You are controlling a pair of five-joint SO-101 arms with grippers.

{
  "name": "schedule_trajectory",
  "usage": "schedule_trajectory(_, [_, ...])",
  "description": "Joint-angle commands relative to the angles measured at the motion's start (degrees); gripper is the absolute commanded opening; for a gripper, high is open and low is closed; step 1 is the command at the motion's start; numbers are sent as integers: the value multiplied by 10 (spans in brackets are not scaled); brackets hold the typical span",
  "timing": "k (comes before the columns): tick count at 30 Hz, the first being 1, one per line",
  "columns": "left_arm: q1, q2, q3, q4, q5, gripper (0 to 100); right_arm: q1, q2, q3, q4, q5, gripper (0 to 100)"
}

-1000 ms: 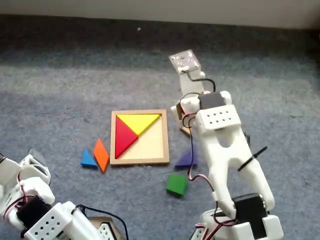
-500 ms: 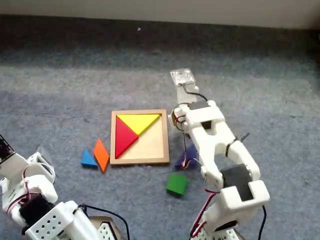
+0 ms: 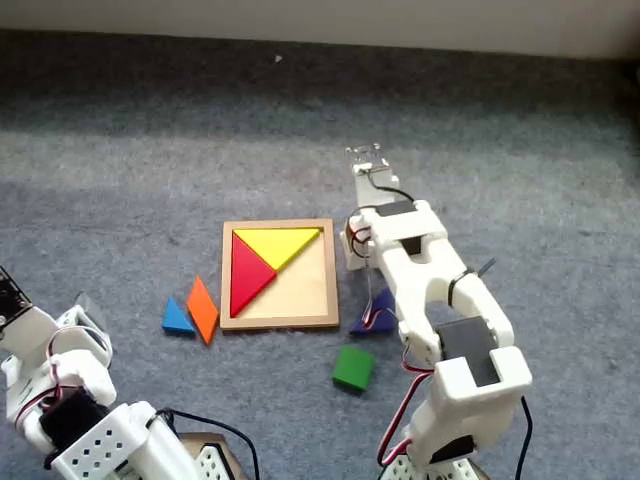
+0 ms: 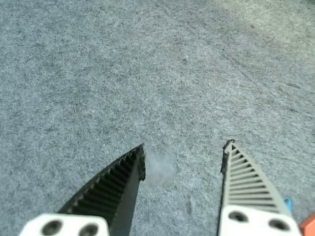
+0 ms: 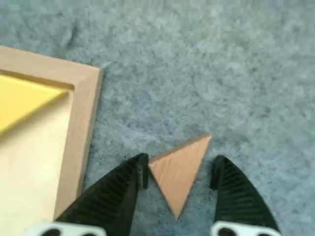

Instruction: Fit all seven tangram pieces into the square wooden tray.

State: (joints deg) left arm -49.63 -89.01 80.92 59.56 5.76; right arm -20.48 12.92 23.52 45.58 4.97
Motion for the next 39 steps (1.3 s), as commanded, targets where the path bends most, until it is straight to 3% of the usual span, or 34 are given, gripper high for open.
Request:
schedule_trajectory(1, [12, -5, -4, -6, -7, 252, 0, 7, -15, -11, -4, 80])
schedule_trajectory(6, [13, -5, -4, -5, -7, 252, 0, 0, -15, -8, 13, 14])
schedule_trajectory(13, [13, -5, -4, -5, -7, 252, -20, -128, 29, -8, 47, 8])
schedule_trajectory(19, [13, -5, -4, -5, -7, 252, -100, -225, 97, -12, 44, 8])
schedule_trajectory(26, [13, -5, -5, -4, -7, 252, -162, -161, 98, -55, 43, 11])
schedule_trajectory(35, [13, -5, -6, -4, -7, 252, -153, -60, -5, -30, 42, 17])
schedule_trajectory(39, [13, -5, -6, -3, -7, 252, -145, -61, -11, -28, -2, 95])
